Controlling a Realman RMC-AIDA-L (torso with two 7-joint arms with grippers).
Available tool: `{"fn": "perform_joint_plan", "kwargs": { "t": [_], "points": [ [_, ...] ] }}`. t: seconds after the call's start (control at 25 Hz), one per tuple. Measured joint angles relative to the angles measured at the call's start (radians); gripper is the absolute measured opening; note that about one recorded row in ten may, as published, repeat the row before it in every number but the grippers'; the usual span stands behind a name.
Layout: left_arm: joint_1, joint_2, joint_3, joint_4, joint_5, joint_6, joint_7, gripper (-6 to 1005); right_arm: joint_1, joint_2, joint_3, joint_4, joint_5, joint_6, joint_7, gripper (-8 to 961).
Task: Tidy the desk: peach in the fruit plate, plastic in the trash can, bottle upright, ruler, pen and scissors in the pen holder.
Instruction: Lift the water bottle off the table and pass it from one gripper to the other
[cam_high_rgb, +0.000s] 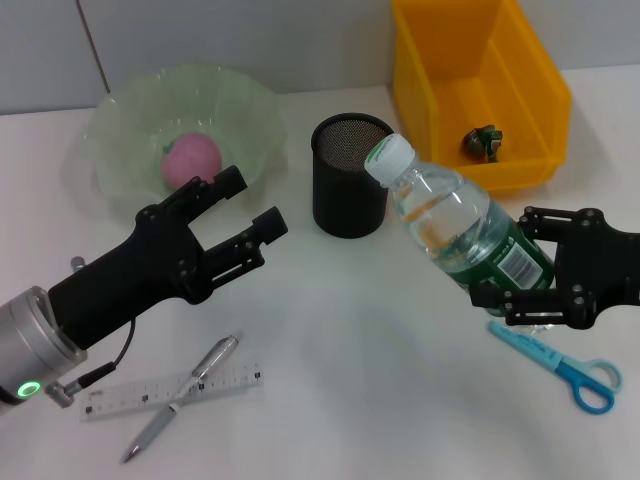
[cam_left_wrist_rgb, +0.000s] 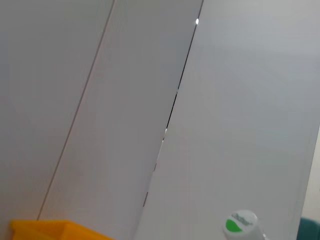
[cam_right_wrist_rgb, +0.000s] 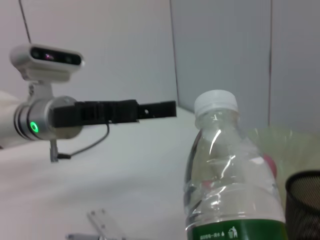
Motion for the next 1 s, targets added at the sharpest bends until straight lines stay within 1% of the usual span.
{"fn": "perform_joint_plan", "kwargs": {
  "t": [0.04, 0.16, 0.24, 0.32, 0.36, 0.44, 0.52, 0.64, 0.88, 1.0],
  "points": [
    [-0.006, 0.0, 0.0, -0.008, -0.004, 0.005, -0.006, 832, 0.001, -0.002, 0.0, 0.046, 0.034, 0.0, -0.054, 773],
    [-0.011, 0.0, 0.0, -0.013, -0.006, 0.008, -0.013, 831, 0.004, -0.002, 0.0, 0.085, 0.062, 0.0, -0.105, 773],
    [-0.031, -0.001, 0.001, -0.029, -0.018, 0.03, -0.036, 830, 0.017, -0.001, -0.004, 0.141, 0.091, 0.0, -0.165, 773],
    [-0.031, -0.001, 0.001, -0.029, -0.018, 0.03, -0.036, 830, 0.023, -0.001, -0.006, 0.157, 0.095, 0.0, -0.176, 773],
    [-0.053, -0.002, 0.0, -0.057, -0.023, 0.052, -0.041, 830, 0.031, 0.0, -0.008, 0.177, 0.098, 0.0, -0.192, 774],
    [-0.063, -0.002, 0.001, -0.064, -0.023, 0.057, -0.043, 830, 0.05, 0.002, -0.01, 0.234, 0.113, -0.004, -0.248, 774],
    [-0.068, -0.002, 0.002, -0.066, -0.023, 0.058, -0.054, 831, 0.06, 0.002, -0.011, 0.257, 0.122, -0.008, -0.268, 774],
    [-0.07, -0.002, 0.003, -0.066, -0.023, 0.059, -0.063, 831, 0.097, -0.001, -0.009, 0.341, 0.152, -0.025, -0.323, 774],
    [-0.075, -0.002, 0.005, -0.067, -0.023, 0.065, -0.062, 832, 0.13, 0.0, -0.011, 0.387, 0.158, -0.036, -0.345, 774],
    [-0.076, -0.002, 0.005, -0.067, -0.022, 0.089, -0.058, 832, 0.151, 0.001, -0.012, 0.424, 0.159, -0.035, -0.36, 773]
  ]
}}
